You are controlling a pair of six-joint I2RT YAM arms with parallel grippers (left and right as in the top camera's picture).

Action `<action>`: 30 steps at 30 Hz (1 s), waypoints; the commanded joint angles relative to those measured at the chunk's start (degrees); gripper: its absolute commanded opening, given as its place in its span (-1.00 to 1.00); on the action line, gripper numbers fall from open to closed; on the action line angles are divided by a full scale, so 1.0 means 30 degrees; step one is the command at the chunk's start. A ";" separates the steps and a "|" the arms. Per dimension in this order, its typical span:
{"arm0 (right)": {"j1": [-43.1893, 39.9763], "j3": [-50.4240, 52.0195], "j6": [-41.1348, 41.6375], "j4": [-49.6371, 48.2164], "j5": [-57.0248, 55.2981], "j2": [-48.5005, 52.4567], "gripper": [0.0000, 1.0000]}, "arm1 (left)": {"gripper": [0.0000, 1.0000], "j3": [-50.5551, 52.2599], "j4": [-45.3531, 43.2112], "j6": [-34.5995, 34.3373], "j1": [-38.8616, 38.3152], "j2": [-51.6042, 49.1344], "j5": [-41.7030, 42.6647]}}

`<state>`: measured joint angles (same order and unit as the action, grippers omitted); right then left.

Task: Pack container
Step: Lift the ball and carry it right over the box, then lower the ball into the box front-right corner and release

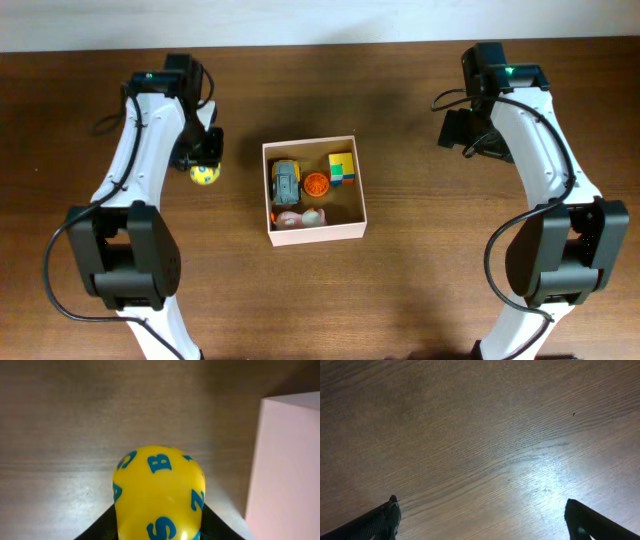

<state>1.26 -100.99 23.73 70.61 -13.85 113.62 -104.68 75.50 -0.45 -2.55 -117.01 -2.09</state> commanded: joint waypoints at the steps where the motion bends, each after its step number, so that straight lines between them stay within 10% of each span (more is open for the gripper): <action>1: 0.0073 0.0073 0.0124 0.0007 0.0036 -0.0007 0.98 | -0.76 -0.2594 0.1100 0.1523 -0.0780 -0.0131 0.1115; 30: 0.0073 0.0073 0.0124 0.0015 0.0036 -0.0007 0.98 | -0.76 -0.4175 0.2470 0.7410 -0.9610 -0.0138 0.4495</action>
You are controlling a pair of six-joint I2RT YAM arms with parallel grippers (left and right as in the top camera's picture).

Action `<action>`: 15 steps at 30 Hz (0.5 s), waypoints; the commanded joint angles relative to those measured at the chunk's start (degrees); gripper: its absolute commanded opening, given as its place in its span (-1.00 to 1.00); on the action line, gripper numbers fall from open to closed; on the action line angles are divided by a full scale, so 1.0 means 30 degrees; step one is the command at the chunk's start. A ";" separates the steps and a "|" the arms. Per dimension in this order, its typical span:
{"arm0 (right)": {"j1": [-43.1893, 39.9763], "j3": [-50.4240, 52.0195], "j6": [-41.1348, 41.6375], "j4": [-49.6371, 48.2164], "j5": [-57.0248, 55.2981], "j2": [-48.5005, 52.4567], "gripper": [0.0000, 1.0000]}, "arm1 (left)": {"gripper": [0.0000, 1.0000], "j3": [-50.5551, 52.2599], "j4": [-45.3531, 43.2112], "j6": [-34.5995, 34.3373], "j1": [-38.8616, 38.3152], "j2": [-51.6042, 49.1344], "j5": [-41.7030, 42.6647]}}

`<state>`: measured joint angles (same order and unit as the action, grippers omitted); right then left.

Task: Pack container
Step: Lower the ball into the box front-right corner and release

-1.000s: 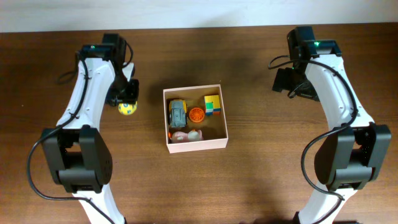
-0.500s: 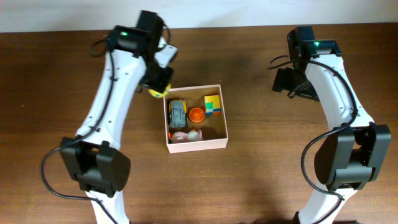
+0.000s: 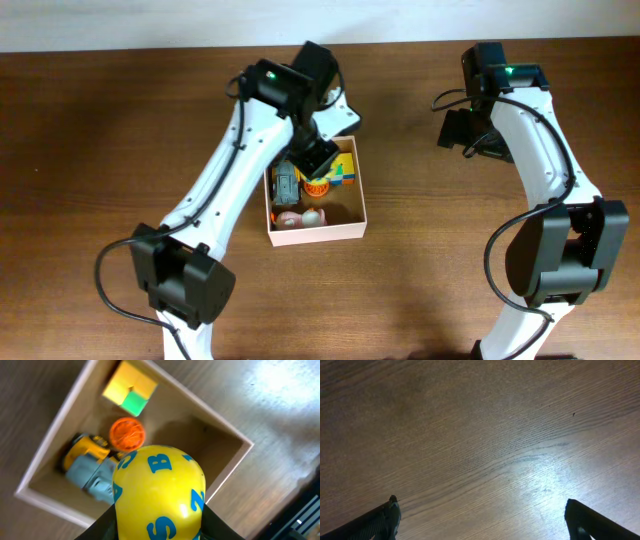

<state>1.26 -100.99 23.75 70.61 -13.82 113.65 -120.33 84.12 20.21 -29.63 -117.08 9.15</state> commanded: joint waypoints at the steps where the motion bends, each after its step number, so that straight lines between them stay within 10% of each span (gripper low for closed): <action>1: 0.0073 0.0080 0.0117 0.0015 0.0029 -0.0015 0.98 | -0.76 0.1523 -0.0670 0.0525 -0.0750 -0.0117 0.0750; 15: 0.0073 0.0080 0.0117 0.0015 0.0029 -0.0015 0.98 | -0.76 0.4685 -0.3410 0.0525 -0.1348 -0.0117 0.2914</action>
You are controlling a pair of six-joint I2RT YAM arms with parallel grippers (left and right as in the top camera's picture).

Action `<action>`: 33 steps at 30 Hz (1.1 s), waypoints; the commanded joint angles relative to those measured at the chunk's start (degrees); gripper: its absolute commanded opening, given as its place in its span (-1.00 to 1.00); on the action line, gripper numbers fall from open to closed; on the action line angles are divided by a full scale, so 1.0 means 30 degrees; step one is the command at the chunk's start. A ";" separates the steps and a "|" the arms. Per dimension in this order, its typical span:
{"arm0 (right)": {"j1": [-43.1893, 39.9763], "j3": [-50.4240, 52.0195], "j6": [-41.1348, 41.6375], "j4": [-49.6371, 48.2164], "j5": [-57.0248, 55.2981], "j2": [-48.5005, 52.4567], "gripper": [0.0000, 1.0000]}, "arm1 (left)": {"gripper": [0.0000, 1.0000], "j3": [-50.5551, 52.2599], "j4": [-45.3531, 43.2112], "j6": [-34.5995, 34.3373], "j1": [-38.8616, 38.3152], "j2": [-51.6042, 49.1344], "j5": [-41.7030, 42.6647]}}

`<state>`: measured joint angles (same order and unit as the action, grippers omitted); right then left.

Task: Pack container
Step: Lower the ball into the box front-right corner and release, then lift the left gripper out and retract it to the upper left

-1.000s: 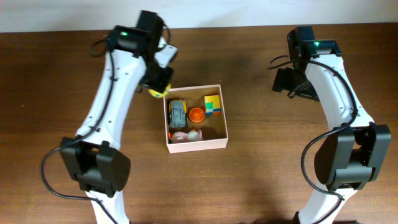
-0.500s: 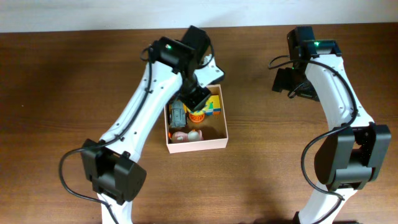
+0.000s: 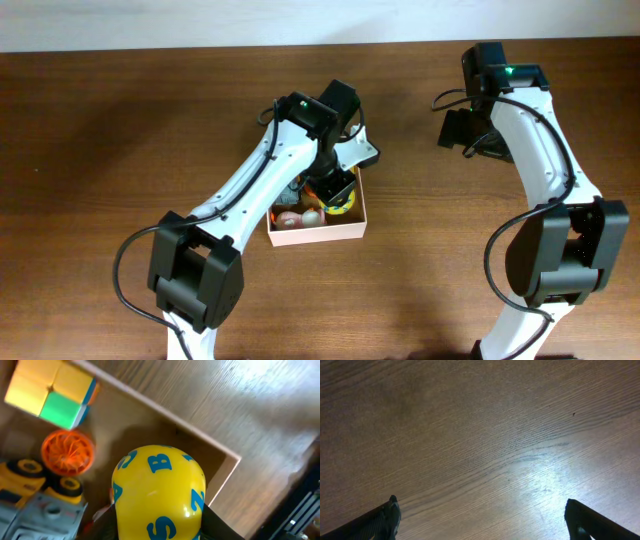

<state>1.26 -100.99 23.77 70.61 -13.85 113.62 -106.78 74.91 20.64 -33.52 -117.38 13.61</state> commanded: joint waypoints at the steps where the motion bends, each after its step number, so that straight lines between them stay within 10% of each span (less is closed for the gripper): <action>1: 0.0073 0.0080 0.0109 0.0015 0.0036 -0.0007 0.98 | -0.76 0.0175 -0.0444 0.0379 -0.0073 -0.0015 0.1421; 8: 0.0073 0.0073 0.0109 0.0015 0.0036 -0.0007 0.98 | -0.73 0.0233 -0.0488 0.0379 -0.0087 -0.0015 0.1399; 12: 0.0073 0.0073 0.0109 0.0007 0.0036 -0.0007 0.98 | 0.43 0.0233 -0.0408 0.0379 -0.0087 -0.0015 0.1399; 15: 0.0073 0.0073 0.0109 0.0015 0.0036 -0.0007 0.98 | 0.73 0.0233 -0.0423 0.0379 -0.0087 -0.0015 0.1399; 33: 0.0073 0.0073 0.0109 0.0007 0.0036 -0.0007 0.97 | 0.98 -0.0444 -0.1231 0.0044 0.0452 -0.0007 0.0772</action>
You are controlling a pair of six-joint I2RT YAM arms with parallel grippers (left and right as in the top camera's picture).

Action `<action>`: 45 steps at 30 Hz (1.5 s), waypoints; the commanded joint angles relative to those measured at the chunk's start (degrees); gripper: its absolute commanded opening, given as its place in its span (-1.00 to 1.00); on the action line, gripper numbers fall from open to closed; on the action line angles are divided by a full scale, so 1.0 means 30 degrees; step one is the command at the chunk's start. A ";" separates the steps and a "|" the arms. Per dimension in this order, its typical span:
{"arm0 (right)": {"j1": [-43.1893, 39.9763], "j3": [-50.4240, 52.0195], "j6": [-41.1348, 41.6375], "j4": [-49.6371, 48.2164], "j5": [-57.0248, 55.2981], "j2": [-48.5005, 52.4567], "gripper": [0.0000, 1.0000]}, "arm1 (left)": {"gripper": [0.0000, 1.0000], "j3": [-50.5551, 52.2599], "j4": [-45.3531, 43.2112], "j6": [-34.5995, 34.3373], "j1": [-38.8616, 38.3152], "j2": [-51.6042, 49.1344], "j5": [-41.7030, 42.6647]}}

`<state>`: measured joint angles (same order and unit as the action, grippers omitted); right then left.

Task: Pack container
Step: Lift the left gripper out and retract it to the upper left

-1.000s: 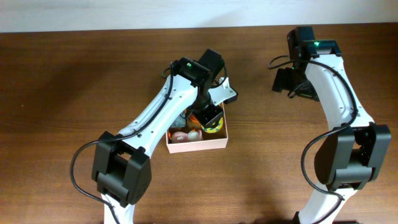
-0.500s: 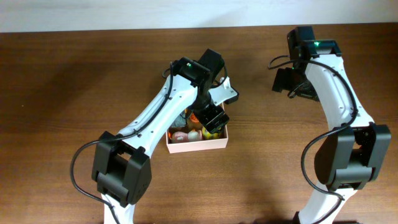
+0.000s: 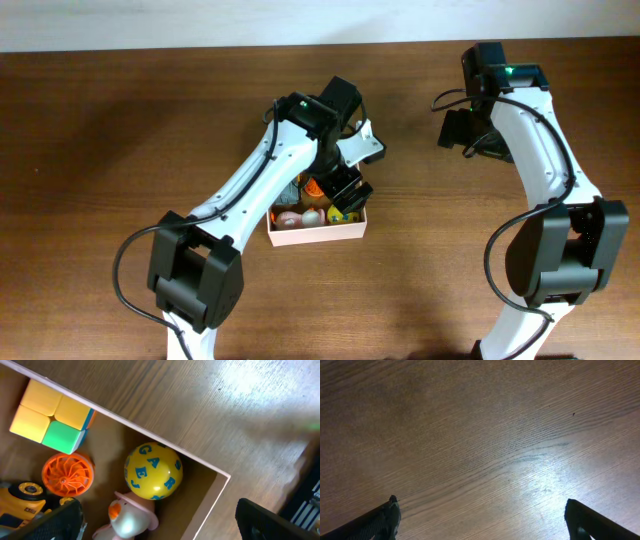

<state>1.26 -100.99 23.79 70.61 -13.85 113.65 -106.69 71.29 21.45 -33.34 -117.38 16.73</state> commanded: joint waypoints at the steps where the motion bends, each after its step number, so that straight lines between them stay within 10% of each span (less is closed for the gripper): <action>1: 0.0073 0.0073 0.0102 0.0015 0.0036 -0.0015 0.98 | 0.98 -0.0772 0.0044 -0.0495 0.0539 -0.0007 -0.0845; 6: 0.0073 0.0080 0.0102 0.0015 0.0036 -0.0015 0.98 | 0.99 -0.3432 0.0678 -0.4794 0.2317 -0.0007 -0.7635; 13: 0.0073 0.0080 0.0102 0.0015 0.0036 -0.0015 0.98 | 0.99 -0.6018 0.1107 -0.8699 0.5909 -0.0007 -0.9340; 24: 0.0073 0.0080 0.0102 0.0015 0.0036 -0.0015 0.98 | 0.99 -0.6360 0.2098 -0.8721 1.0688 -0.0007 -0.7650; 45: 0.0073 0.0073 0.0102 0.0015 0.0036 -0.0015 0.98 | 0.99 -0.6360 0.2463 -0.8721 1.0885 -0.0007 -0.7650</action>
<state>1.26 -100.99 23.77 70.61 -13.82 113.62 -124.73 78.50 -4.14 -0.73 -117.54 -6.87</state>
